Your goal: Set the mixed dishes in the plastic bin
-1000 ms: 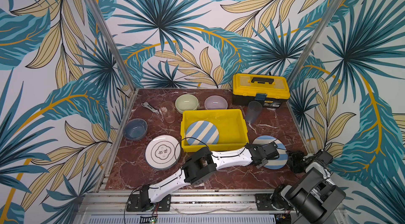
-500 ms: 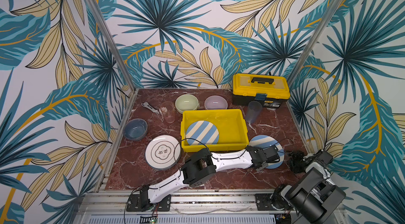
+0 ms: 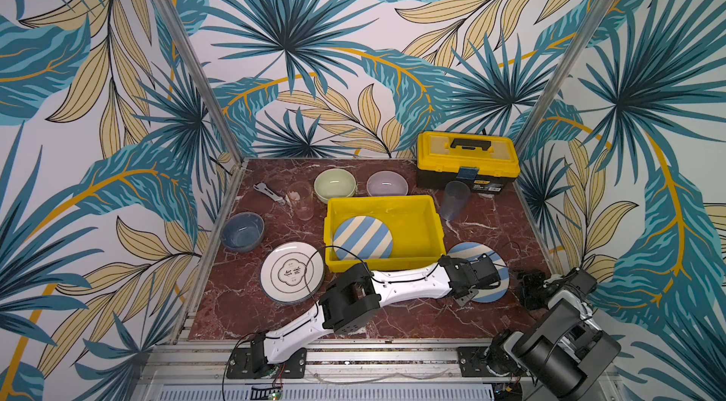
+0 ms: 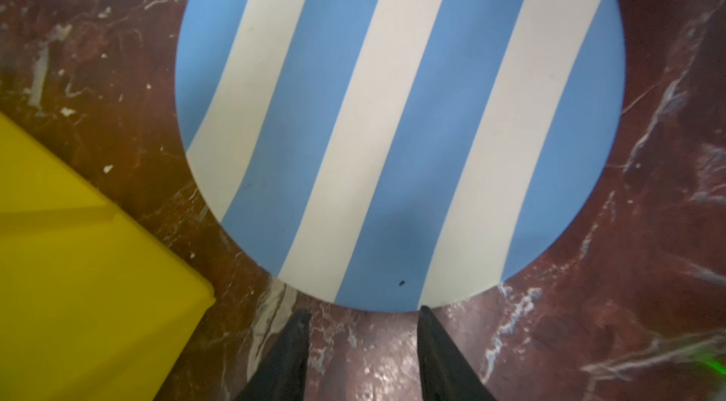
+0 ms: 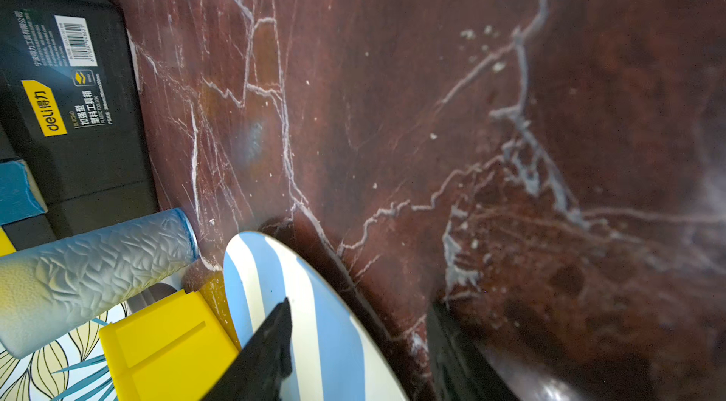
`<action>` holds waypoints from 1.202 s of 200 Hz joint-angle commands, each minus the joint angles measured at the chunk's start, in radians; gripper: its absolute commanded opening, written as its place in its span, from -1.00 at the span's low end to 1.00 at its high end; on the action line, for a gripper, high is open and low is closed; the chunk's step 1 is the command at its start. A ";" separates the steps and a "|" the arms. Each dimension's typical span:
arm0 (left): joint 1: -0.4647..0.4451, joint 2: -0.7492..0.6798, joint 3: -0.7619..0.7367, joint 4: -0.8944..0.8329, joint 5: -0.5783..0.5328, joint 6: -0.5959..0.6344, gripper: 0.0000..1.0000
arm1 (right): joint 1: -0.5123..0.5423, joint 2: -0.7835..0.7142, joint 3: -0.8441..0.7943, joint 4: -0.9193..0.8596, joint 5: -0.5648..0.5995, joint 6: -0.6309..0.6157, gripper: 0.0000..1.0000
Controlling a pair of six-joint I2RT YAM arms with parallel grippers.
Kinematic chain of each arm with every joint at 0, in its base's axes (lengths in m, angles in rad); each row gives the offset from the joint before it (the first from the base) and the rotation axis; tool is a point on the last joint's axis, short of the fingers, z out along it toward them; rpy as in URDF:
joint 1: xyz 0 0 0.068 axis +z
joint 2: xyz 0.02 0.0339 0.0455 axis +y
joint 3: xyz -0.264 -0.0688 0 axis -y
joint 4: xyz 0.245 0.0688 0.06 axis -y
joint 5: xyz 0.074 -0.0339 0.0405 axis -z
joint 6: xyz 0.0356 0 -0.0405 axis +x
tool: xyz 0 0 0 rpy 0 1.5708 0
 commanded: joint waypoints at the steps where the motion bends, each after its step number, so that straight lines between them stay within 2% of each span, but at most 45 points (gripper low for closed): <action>1: 0.010 -0.043 -0.004 -0.027 0.032 -0.114 -0.09 | 0.000 0.014 -0.011 0.004 -0.010 0.005 0.14; 71: 0.040 -0.021 -0.002 -0.028 0.110 -0.121 -0.19 | 0.000 0.009 -0.013 0.004 -0.012 0.005 0.13; 170: 0.054 0.050 0.001 -0.033 0.149 -0.190 -0.15 | 0.000 0.013 -0.013 0.004 -0.010 0.007 0.12; 240: 0.062 0.091 0.021 -0.033 0.166 -0.196 -0.16 | 0.001 0.013 -0.018 0.004 -0.020 0.005 0.12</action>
